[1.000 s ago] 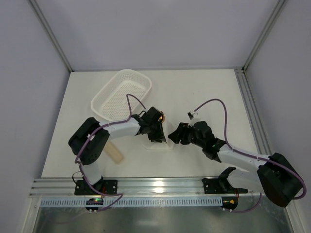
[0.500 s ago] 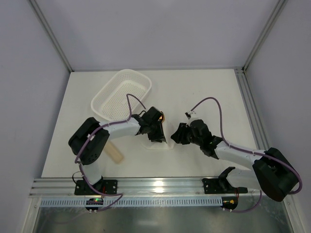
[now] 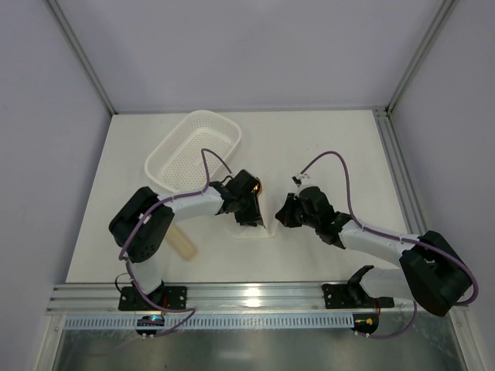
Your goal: Place the utensils on the paper napkin and roll it up
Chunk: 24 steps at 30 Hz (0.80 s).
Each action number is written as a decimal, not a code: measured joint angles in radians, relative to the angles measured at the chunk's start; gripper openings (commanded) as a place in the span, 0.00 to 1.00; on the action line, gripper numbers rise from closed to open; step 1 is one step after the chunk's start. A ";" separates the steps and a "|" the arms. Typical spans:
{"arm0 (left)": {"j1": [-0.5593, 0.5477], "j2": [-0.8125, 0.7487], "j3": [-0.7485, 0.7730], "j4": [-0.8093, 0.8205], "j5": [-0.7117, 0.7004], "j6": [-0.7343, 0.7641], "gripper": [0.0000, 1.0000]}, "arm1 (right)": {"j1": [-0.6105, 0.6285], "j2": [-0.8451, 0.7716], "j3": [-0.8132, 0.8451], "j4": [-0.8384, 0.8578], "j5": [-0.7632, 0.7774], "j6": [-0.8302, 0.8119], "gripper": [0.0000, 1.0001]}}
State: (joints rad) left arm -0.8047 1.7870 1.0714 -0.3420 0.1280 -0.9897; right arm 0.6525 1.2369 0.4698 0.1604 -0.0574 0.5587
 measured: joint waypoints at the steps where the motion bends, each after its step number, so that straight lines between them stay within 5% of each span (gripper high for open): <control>1: 0.000 0.000 0.001 -0.002 -0.002 0.001 0.28 | 0.000 0.004 0.001 -0.003 0.000 0.000 0.04; 9: -0.013 -0.009 0.003 -0.028 -0.031 0.011 0.15 | 0.000 0.025 0.015 -0.021 0.003 -0.003 0.04; 24: -0.039 -0.048 0.003 -0.125 -0.117 0.041 0.06 | 0.000 0.027 0.016 -0.027 0.003 -0.003 0.04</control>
State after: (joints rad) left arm -0.8436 1.7390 1.0748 -0.4671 0.0113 -0.9489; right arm 0.6525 1.2636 0.4862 0.1333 -0.0544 0.5556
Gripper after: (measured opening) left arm 0.069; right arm 0.042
